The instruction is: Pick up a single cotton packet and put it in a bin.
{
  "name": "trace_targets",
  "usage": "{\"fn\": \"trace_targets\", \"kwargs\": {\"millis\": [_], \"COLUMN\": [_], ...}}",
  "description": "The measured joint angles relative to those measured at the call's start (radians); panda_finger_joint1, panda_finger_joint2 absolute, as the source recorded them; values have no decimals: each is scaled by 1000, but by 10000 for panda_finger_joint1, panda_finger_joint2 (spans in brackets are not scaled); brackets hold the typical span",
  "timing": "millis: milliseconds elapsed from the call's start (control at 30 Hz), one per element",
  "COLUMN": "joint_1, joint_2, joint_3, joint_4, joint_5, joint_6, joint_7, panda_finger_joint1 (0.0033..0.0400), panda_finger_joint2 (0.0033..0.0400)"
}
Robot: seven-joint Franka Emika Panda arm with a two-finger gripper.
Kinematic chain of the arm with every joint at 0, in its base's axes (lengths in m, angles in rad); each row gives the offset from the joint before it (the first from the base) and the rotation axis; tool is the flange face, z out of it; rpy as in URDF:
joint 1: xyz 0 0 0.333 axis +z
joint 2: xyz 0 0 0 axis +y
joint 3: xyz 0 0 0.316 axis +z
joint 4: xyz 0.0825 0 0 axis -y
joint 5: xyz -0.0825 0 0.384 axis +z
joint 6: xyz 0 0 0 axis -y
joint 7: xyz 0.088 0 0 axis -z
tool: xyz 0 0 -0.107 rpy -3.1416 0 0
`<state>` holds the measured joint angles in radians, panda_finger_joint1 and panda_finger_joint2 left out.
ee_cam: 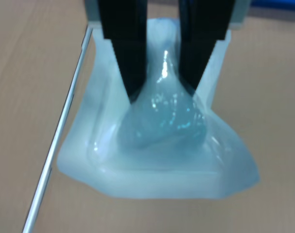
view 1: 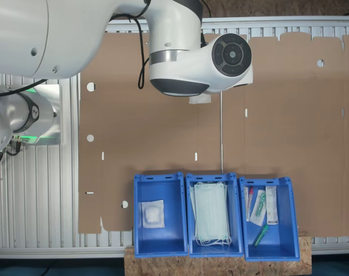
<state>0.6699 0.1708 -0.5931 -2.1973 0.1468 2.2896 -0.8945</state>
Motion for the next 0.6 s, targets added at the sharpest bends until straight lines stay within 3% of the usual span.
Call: {"fn": "trace_targets", "kwargs": {"millis": [333, 600], "joint_1": [0, -2], "joint_2": [-179, -287], "joint_3": [-59, -133], "joint_4": [-73, -139], "joint_5": [-173, -295], "joint_6": [-89, -93], "joint_7": [-4, -26], "panda_finger_joint1": [43, 43], "panda_finger_joint2": [43, 43]}}
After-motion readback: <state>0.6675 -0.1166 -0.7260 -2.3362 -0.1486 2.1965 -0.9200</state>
